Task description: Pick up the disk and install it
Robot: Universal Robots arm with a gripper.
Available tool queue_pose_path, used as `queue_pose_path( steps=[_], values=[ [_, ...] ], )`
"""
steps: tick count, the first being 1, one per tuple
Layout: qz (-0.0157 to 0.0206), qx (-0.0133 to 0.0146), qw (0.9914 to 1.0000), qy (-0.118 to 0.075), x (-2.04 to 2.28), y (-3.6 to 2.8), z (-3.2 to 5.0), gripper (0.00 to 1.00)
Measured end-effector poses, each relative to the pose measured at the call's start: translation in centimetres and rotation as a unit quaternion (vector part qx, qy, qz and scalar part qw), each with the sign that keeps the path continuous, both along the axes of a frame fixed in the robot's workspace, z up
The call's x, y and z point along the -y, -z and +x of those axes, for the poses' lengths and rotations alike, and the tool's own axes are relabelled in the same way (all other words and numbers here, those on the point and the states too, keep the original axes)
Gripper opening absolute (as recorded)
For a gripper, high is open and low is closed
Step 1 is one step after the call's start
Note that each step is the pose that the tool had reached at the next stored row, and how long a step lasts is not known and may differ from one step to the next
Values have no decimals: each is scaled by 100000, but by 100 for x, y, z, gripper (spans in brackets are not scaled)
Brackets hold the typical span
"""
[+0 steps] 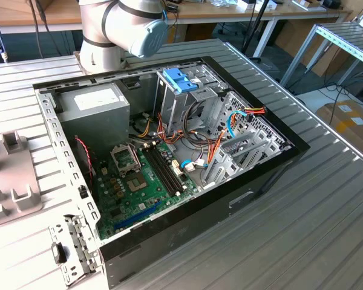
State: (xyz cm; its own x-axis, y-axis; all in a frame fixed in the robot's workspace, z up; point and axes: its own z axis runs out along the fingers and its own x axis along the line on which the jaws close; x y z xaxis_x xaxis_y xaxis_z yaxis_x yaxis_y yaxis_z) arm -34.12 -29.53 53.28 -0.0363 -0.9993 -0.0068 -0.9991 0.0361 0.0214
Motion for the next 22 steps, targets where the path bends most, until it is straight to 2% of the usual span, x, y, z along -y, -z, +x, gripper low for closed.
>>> queue_pose_path(
  steps=[22],
  values=[
    [-26, 1, 100000, 0, 2, 7, 123, 37]
  ],
)
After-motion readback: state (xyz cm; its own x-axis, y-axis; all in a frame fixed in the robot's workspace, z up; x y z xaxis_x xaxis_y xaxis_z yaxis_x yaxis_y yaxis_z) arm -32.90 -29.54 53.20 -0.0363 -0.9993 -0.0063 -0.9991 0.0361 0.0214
